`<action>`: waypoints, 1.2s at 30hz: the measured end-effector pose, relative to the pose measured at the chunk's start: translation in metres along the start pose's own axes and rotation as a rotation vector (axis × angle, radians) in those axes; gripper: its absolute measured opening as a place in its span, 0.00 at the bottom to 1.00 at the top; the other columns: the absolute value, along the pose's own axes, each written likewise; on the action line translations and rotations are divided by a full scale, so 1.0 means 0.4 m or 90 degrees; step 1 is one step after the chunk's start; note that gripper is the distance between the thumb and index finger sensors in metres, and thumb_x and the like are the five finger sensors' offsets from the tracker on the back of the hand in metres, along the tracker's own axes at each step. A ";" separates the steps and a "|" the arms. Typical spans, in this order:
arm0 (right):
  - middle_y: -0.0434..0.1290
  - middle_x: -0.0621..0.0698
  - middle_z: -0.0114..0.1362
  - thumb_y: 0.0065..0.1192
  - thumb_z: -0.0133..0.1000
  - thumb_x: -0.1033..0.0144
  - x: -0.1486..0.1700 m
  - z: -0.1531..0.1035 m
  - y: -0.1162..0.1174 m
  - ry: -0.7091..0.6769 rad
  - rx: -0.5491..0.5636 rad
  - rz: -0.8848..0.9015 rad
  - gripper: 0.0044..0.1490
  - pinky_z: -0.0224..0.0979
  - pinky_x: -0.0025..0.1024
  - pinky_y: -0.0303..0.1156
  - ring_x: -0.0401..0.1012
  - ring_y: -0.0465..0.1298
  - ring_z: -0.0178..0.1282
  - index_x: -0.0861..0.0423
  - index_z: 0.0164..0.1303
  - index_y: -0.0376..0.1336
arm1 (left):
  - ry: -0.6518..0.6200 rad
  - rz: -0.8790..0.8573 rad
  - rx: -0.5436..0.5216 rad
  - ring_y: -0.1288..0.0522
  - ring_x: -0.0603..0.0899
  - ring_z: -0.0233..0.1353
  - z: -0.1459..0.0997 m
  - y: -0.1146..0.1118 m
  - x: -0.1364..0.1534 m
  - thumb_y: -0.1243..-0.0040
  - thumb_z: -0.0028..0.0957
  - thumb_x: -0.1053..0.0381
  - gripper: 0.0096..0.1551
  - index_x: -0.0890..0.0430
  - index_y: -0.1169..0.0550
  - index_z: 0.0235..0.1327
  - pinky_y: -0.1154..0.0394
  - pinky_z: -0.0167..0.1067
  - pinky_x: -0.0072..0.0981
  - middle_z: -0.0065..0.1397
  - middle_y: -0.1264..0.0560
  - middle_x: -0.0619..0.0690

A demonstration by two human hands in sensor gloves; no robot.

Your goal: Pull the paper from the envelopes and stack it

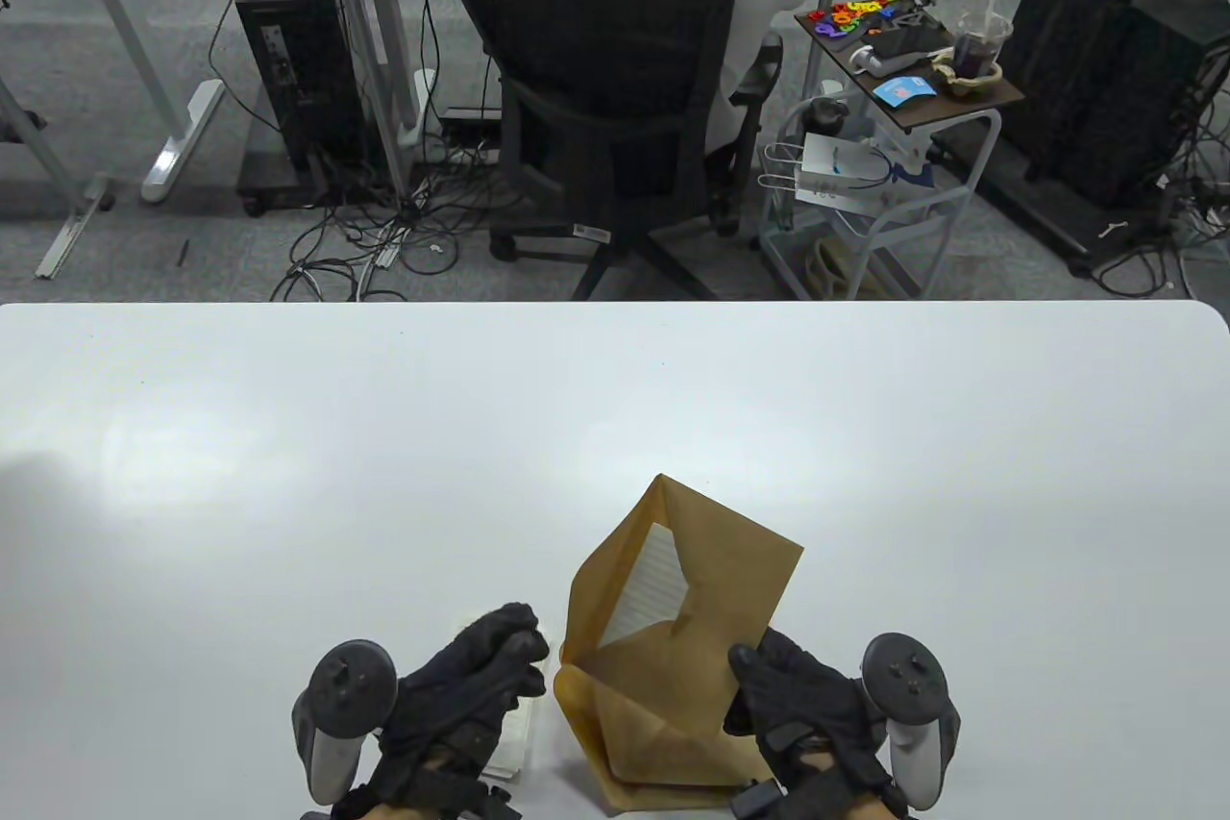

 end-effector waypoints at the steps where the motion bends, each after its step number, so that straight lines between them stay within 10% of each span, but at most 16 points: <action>1: 0.86 0.53 0.51 0.64 0.50 0.58 -0.002 -0.001 -0.001 -0.004 0.009 -0.007 0.30 0.46 0.42 0.84 0.46 0.90 0.42 0.56 0.61 0.68 | -0.034 0.019 -0.016 0.11 0.55 0.53 -0.004 0.008 -0.015 0.39 0.61 0.39 0.32 0.56 0.25 0.72 0.15 0.50 0.48 0.65 0.19 0.52; 6: 0.87 0.53 0.51 0.64 0.50 0.58 -0.004 -0.005 0.006 -0.013 0.020 -0.037 0.30 0.46 0.42 0.84 0.46 0.90 0.42 0.56 0.61 0.69 | -0.194 0.053 0.038 0.10 0.52 0.49 -0.027 -0.021 -0.086 0.41 0.60 0.35 0.33 0.53 0.24 0.71 0.14 0.46 0.43 0.66 0.19 0.49; 11: 0.87 0.53 0.51 0.64 0.50 0.58 -0.008 -0.005 0.017 -0.038 -0.002 -0.025 0.29 0.47 0.43 0.83 0.46 0.90 0.42 0.55 0.61 0.69 | -0.142 0.038 0.171 0.10 0.55 0.52 -0.029 -0.097 -0.061 0.42 0.59 0.33 0.39 0.53 0.29 0.77 0.14 0.47 0.44 0.76 0.26 0.53; 36: 0.86 0.52 0.53 0.65 0.46 0.59 -0.088 -0.065 0.061 -0.307 -0.021 -0.082 0.28 0.53 0.47 0.81 0.47 0.89 0.46 0.49 0.58 0.72 | -0.075 -0.023 0.100 0.11 0.50 0.47 -0.032 -0.064 -0.058 0.39 0.62 0.40 0.44 0.59 0.41 0.82 0.15 0.44 0.41 0.76 0.30 0.54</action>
Point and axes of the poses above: the tracker on the back of each hand, its own x axis roughly to the little-finger side, its own z axis roughly from the wrist to the fingertips, y = z × x, the point moved 1 cm from there along z, roughly from the wrist to the fingertips
